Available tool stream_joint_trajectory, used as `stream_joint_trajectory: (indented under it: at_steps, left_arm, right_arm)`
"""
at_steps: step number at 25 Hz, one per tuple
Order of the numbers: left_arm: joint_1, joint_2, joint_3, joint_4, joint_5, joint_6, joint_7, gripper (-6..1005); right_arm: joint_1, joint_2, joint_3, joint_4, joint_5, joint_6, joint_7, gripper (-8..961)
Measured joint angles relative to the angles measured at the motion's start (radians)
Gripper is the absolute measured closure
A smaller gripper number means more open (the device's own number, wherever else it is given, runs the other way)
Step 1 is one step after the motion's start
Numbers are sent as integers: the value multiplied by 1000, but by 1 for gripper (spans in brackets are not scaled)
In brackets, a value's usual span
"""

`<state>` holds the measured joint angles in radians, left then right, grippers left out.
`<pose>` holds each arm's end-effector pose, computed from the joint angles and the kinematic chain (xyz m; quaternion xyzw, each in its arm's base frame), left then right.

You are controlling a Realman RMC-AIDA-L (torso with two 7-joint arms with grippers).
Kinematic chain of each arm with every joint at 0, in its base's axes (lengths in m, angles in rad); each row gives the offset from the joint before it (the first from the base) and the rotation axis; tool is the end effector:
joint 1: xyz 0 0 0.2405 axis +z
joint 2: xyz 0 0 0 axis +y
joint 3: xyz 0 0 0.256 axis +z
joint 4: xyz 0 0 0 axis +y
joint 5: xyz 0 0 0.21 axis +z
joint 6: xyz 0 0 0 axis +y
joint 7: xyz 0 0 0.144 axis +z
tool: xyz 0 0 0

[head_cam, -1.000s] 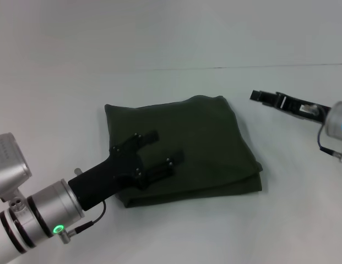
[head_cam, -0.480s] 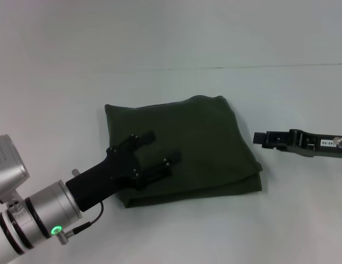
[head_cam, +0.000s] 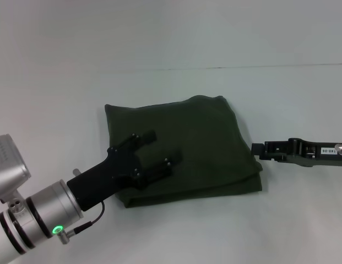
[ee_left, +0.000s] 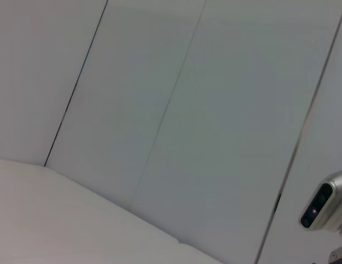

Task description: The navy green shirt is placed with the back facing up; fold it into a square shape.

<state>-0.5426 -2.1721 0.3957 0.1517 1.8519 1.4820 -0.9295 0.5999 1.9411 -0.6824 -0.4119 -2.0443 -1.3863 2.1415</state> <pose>-0.2477 0.2953 -0.0804 -0.8483 -0.2605 -0.4179 0.1945 0.3002 0.3509 0.0117 -0.7607 0.6028 0.2249 0.0857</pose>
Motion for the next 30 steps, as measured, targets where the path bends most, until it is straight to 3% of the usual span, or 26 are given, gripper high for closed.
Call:
stream_joint_trajectory:
  at_steps: [12,25,30]
  left_arm:
    - [-3,0,0,0,-1,-8,0,96]
    - [-3,-2,0,-3,-1,-11,0,97]
    - [-6,-1,0,-10,-1,-11,0,96]
  right_arm:
    - [8,26,-2,9,-17,20,1,497]
    - [-17,28,-3,4,-18,8,-30,731]
    - [-30,28,-3,3,-17,2,-31,888]
